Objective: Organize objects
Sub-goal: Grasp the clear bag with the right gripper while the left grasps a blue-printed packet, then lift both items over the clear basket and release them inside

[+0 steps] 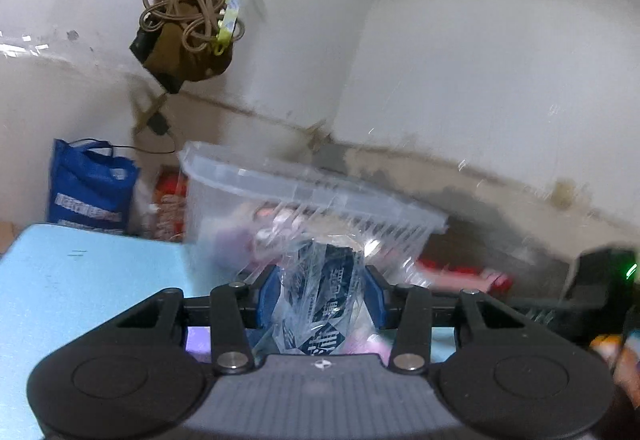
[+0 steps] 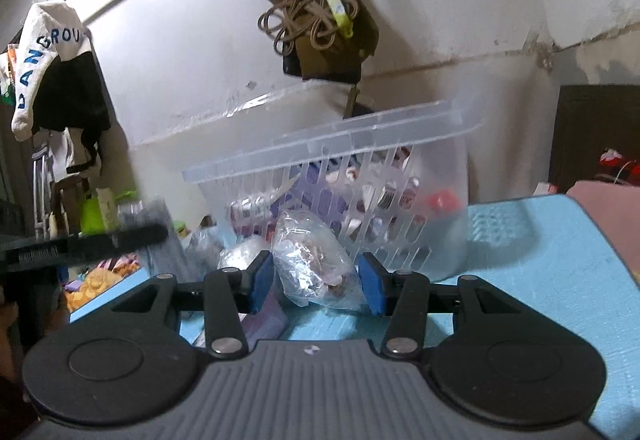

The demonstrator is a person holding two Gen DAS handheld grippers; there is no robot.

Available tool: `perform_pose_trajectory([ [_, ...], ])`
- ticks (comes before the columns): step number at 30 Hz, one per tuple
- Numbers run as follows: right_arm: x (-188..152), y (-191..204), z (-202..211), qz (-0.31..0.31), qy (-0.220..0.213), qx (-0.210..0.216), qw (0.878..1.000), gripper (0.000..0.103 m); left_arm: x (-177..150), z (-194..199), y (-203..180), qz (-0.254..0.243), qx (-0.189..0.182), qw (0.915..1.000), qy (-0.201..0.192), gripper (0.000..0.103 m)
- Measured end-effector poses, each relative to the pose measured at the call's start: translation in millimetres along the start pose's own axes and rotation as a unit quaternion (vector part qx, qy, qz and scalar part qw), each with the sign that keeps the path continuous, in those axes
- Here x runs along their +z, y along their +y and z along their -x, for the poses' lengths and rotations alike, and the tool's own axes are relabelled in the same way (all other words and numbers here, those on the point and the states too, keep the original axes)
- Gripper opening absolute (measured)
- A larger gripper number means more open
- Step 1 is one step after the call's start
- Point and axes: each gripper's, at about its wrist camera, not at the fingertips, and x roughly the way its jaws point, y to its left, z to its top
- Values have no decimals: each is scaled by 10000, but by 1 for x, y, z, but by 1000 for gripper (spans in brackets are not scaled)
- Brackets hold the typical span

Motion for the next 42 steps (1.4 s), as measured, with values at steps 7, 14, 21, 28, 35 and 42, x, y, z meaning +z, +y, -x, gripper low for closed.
perform_pose_trajectory([
  [7, -4, 5, 13, 102, -472, -159, 9987, 51, -2, -1, -7, -158, -8, 9999, 17, 49],
  [14, -3, 5, 15, 165, -577, -165, 9981, 51, 3, 5, 9, 353, -334, 9985, -251, 49],
  [21, -3, 6, 15, 171, -612, -196, 9978, 51, 18, 15, 26, 1156, -568, 9903, -515, 49],
  [28, 30, 6, 36, 36, -1023, -166, 9946, 51, 81, 14, 6, 925, -462, 9914, -799, 49],
  [35, 122, 13, -17, 720, -711, -677, 9926, 51, 141, -55, -21, 608, 288, 9972, -334, 50],
  [42, 120, 17, -50, 986, -249, -1027, 9895, 97, 134, -109, -21, 251, 1068, 9926, 518, 79],
])
